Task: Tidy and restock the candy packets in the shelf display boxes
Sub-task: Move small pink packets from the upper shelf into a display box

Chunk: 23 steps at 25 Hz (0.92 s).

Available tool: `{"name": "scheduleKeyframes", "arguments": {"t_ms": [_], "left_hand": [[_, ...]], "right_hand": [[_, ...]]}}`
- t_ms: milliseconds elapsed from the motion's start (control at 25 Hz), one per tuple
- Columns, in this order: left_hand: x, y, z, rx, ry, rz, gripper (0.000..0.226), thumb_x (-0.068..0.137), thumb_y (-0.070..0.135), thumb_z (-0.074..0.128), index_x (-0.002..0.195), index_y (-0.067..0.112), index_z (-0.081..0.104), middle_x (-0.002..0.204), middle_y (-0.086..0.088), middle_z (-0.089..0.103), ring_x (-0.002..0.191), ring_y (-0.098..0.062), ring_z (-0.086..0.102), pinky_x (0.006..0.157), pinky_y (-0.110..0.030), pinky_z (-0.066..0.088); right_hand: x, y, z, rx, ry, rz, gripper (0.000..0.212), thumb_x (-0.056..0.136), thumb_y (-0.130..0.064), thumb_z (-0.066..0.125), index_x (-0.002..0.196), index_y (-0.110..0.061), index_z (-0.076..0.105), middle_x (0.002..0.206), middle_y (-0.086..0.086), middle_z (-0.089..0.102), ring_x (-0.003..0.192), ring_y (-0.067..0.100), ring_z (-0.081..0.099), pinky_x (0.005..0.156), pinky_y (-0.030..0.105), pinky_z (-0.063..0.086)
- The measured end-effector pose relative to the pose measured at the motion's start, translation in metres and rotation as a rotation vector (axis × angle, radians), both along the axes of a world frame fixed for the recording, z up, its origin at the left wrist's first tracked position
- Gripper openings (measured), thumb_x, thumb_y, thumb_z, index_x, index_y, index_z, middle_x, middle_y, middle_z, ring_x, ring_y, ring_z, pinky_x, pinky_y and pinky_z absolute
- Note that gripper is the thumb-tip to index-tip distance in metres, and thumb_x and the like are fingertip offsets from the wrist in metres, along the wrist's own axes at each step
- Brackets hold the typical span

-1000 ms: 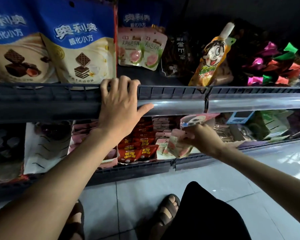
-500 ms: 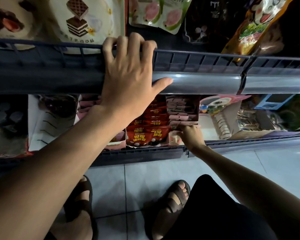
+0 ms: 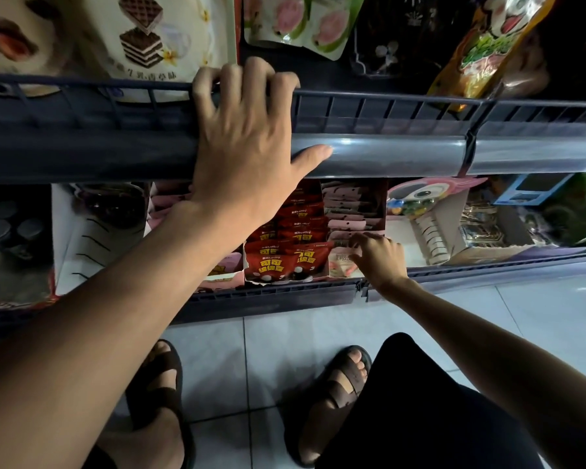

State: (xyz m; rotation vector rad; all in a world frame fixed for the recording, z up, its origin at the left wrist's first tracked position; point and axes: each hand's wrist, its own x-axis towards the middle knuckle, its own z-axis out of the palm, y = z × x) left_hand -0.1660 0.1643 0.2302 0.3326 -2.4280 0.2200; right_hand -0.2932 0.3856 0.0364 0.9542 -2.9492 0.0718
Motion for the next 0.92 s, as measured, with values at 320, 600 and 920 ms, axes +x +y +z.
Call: {"name": "scheduleKeyframes", "arguments": {"t_ms": [320, 600, 920], "left_hand": [[0.005, 0.000, 0.006, 0.042, -0.047, -0.030, 0.074, 0.086, 0.070, 0.041, 0.124, 0.006, 0.042, 0.116, -0.018, 0.048, 0.108, -0.036, 0.045, 0.102, -0.052, 0.027], [0.016, 0.002, 0.019, 0.099, -0.082, -0.097, 0.063, 0.084, 0.056, 0.056, 0.126, 0.009, 0.047, 0.112, -0.015, 0.052, 0.105, -0.035, 0.047, 0.098, -0.050, 0.029], [0.018, 0.000, 0.022, 0.066, -0.102, -0.101, 0.065, 0.080, 0.055, 0.063, 0.125, 0.010, 0.049, 0.108, -0.011, 0.054, 0.101, -0.031, 0.050, 0.095, -0.047, 0.031]], "right_hand": [[0.013, 0.029, 0.103, -0.251, 0.143, 0.172, 0.009, 0.090, -0.027, 0.065, 0.095, -0.020, 0.069, 0.095, -0.001, 0.072, 0.073, 0.014, 0.066, 0.054, 0.027, 0.050], [0.047, 0.019, 0.238, -0.431, 0.259, 0.336, 0.007, 0.089, -0.018, 0.068, 0.094, -0.015, 0.069, 0.089, -0.004, 0.071, 0.071, -0.001, 0.056, 0.062, 0.010, 0.043], [-0.028, -0.103, 0.315, -0.320, 0.124, 0.181, 0.039, 0.080, -0.034, 0.074, 0.116, -0.023, 0.065, 0.114, 0.003, 0.066, 0.100, 0.021, 0.064, 0.085, 0.038, 0.054]]}}
